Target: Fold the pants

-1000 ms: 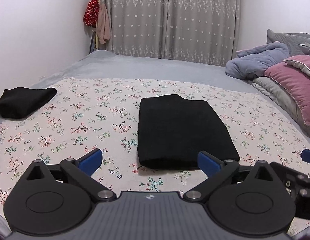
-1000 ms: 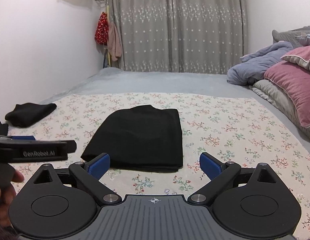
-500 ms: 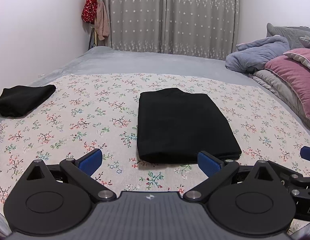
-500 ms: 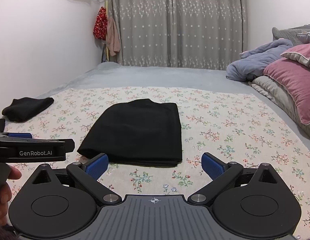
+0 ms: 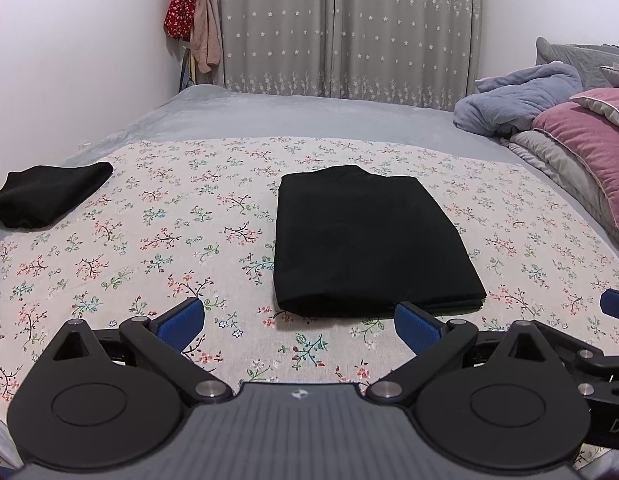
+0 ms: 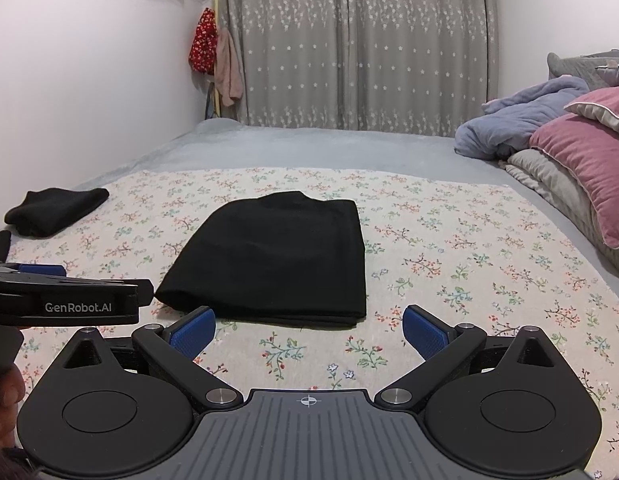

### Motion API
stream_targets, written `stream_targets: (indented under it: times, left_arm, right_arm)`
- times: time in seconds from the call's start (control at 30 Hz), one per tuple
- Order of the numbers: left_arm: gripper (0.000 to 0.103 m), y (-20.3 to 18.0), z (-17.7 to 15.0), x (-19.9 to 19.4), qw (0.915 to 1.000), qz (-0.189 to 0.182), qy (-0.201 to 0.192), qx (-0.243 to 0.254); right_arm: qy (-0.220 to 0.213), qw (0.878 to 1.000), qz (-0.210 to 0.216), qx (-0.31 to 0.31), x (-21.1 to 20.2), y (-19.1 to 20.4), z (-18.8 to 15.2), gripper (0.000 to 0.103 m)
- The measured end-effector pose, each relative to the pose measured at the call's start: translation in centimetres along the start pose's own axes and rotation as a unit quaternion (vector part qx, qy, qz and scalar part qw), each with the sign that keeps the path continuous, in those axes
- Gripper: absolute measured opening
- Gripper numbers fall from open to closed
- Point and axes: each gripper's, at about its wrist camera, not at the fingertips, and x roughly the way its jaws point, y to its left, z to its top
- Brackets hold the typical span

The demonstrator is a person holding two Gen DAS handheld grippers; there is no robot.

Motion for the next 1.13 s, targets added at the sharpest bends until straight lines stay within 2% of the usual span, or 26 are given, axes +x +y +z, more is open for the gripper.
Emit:
stream_targets:
  times: [1.13]
  left_arm:
    - [0.092,-0.8,-0.25,-0.16,0.9998,0.001,-0.006,0.019]
  right_arm:
    - [0.005,1.0,0.005,-0.008,0.19,-0.28,-0.42,0.101]
